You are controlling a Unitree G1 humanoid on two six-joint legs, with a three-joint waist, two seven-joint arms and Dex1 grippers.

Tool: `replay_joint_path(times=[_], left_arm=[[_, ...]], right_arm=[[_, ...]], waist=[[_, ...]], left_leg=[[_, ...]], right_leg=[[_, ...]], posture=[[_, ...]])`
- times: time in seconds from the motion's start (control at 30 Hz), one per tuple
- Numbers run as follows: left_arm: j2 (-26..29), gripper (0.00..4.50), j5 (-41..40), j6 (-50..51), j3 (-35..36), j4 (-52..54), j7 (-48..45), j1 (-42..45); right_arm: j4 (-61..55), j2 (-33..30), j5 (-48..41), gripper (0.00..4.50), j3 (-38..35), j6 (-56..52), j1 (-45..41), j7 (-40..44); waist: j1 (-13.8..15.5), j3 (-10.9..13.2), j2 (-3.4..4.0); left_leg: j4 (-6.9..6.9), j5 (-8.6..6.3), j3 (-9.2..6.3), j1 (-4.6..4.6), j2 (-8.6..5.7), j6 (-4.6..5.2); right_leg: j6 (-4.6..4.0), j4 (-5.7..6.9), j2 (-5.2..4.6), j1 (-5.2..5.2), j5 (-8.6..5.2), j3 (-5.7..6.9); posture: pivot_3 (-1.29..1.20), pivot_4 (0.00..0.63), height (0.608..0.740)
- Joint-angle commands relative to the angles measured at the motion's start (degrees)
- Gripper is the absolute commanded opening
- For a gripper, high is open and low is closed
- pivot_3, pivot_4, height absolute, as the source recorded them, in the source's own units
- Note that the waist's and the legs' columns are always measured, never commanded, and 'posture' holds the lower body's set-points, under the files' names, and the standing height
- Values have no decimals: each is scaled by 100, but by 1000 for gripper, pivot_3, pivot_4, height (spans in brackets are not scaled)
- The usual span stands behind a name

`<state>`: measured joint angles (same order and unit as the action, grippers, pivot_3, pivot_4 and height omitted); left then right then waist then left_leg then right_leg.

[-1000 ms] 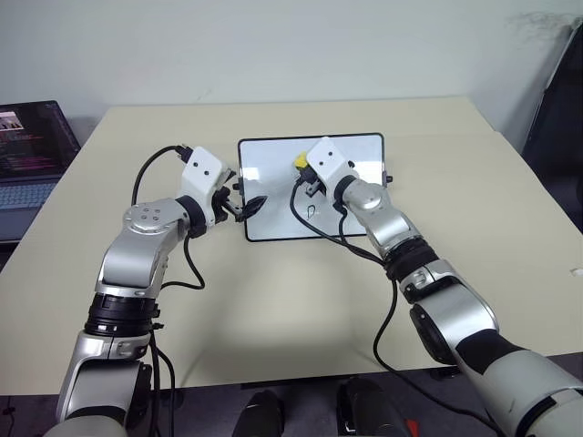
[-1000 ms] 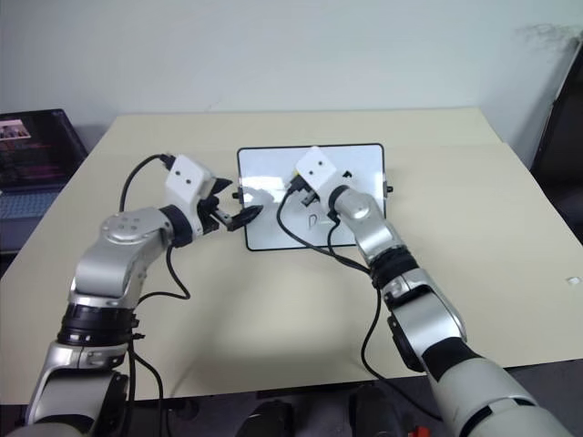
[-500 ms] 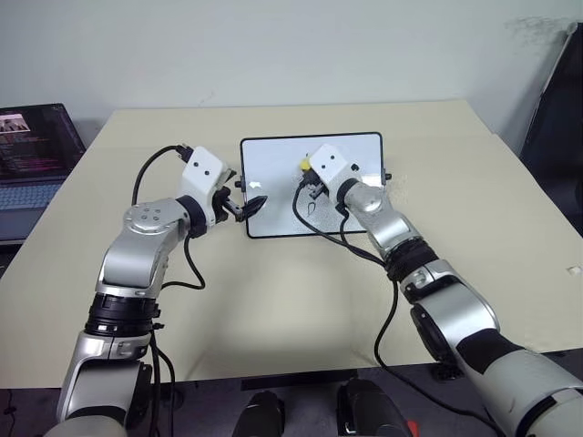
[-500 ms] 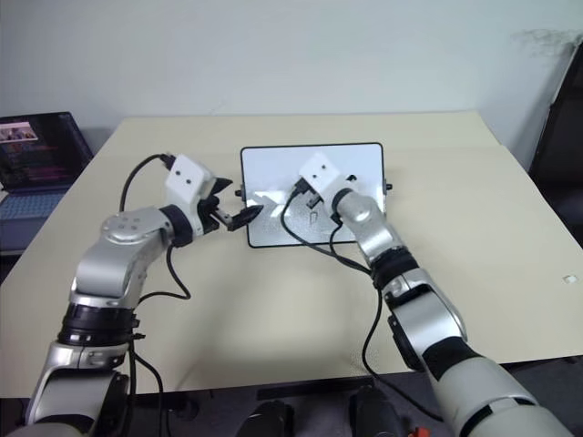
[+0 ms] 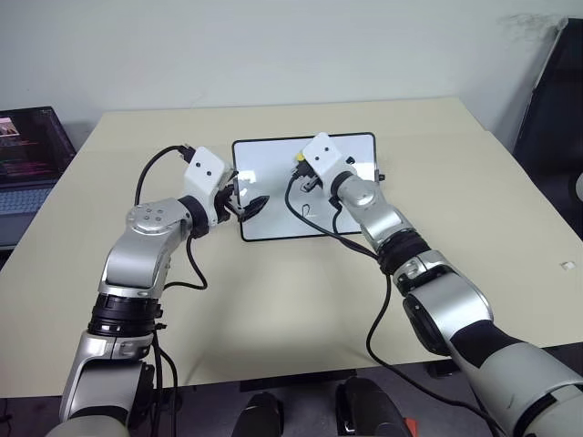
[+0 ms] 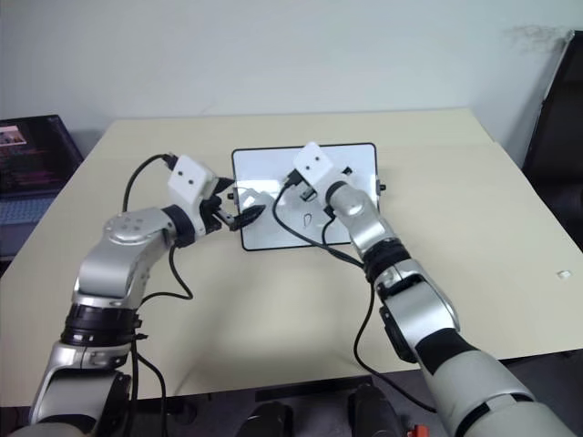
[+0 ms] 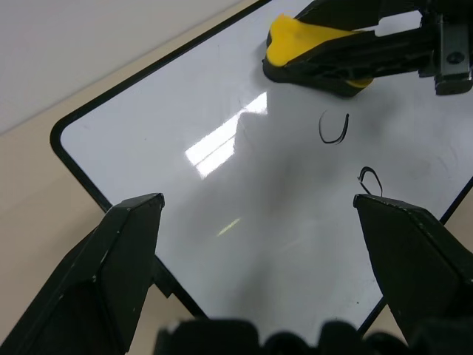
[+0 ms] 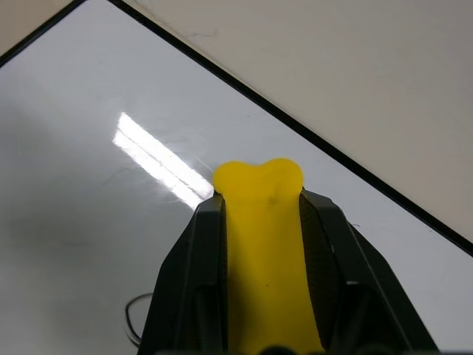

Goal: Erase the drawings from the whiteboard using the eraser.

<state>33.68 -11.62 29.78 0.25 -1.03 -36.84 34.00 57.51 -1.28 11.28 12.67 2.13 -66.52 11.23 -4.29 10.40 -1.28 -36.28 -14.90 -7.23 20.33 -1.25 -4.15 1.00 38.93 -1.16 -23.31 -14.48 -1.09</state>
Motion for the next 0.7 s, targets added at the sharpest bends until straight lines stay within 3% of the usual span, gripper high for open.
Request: replay_joint_path(times=[0.03, 0.7], left_arm=[[22, 4500, 36, -113, 62, 196, 21, 21], [-41, 4500, 77, -130, -17, 240, -4, 5]], right_arm=[[65, 19, 84, 1010, 28, -39, -93, 91], [80, 136, 24, 997, -168, 54, -314, -35]], waist=[[-3, 0, 0], [-35, 2, 0]], left_leg=[[1, 0, 0, 0, 0, 0], [16, 0, -1, 12, 0, 0]], right_leg=[[0, 0, 0, 0, 0, 0], [0, -6, -1, -16, 0, 0]], posture=[[0, 150, 740], [0, 150, 740]])
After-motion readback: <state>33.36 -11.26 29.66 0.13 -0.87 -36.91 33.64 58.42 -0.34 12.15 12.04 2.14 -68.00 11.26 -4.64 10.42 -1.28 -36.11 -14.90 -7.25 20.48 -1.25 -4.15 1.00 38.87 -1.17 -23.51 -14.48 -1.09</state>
